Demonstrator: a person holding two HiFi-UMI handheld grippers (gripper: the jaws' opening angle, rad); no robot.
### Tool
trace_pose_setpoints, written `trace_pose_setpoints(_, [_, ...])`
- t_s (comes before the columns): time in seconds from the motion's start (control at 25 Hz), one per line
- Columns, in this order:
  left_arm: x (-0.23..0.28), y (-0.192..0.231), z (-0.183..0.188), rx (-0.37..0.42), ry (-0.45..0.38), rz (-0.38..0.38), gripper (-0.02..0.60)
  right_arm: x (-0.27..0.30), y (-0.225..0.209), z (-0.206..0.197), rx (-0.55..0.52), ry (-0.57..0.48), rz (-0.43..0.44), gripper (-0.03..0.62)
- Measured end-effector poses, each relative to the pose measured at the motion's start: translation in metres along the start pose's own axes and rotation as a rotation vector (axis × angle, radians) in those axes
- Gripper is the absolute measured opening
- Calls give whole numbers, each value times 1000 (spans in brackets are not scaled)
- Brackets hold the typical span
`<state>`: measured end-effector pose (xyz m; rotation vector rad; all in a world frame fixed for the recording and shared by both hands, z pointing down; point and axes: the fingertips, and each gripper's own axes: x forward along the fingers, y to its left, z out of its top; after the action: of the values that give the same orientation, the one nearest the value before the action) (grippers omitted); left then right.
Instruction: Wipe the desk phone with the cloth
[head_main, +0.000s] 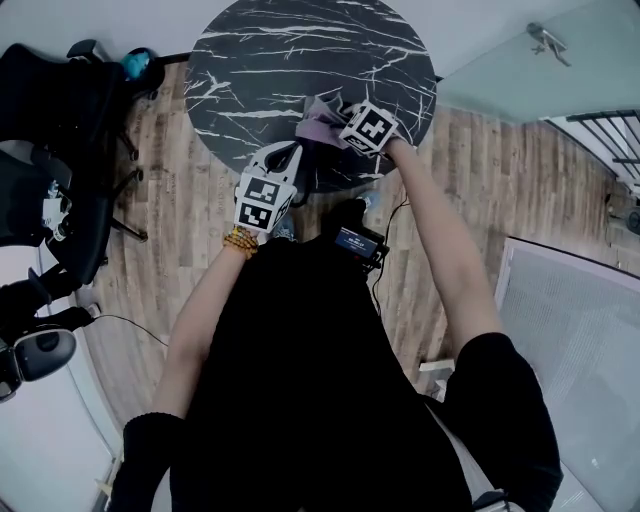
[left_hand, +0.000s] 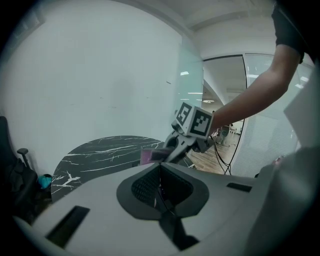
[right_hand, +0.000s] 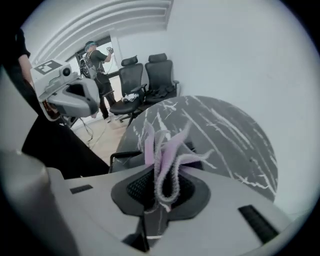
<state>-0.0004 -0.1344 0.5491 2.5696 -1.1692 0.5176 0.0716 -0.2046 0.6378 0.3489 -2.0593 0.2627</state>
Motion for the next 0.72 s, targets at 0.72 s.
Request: trace_pose_setpoints(0.72, [5,-10,-5,-6,23,-4,12,1,-50,-28,-141,41,-314,55])
